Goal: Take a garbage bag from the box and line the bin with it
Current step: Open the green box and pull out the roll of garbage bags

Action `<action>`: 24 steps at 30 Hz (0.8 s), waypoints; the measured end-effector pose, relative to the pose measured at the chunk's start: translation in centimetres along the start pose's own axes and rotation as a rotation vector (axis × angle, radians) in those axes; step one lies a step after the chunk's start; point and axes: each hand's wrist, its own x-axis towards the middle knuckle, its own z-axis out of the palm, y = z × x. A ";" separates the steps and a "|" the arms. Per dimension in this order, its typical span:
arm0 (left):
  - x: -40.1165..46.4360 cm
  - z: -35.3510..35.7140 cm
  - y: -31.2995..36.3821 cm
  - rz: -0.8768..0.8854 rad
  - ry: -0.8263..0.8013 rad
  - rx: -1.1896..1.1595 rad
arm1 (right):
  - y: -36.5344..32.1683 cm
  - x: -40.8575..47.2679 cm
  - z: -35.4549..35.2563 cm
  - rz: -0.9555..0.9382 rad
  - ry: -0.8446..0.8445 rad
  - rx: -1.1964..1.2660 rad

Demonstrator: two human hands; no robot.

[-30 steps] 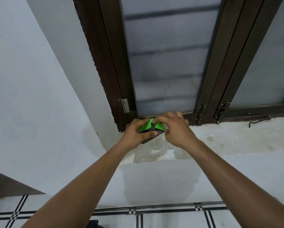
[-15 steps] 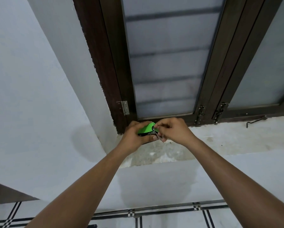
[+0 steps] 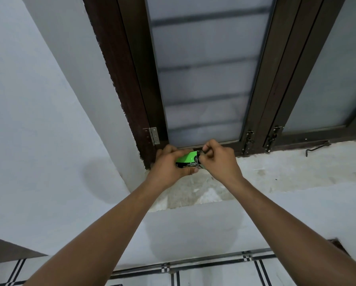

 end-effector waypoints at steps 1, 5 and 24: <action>-0.1 -0.2 0.5 0.012 0.011 0.069 | 0.3 0.0 0.2 0.026 0.045 0.021; -0.3 -1.3 3.0 0.168 0.086 0.479 | 1.3 -0.3 1.3 0.425 0.053 0.437; 0.8 -3.1 1.5 -0.026 0.031 0.137 | 2.9 -2.0 -1.7 0.708 -0.403 1.050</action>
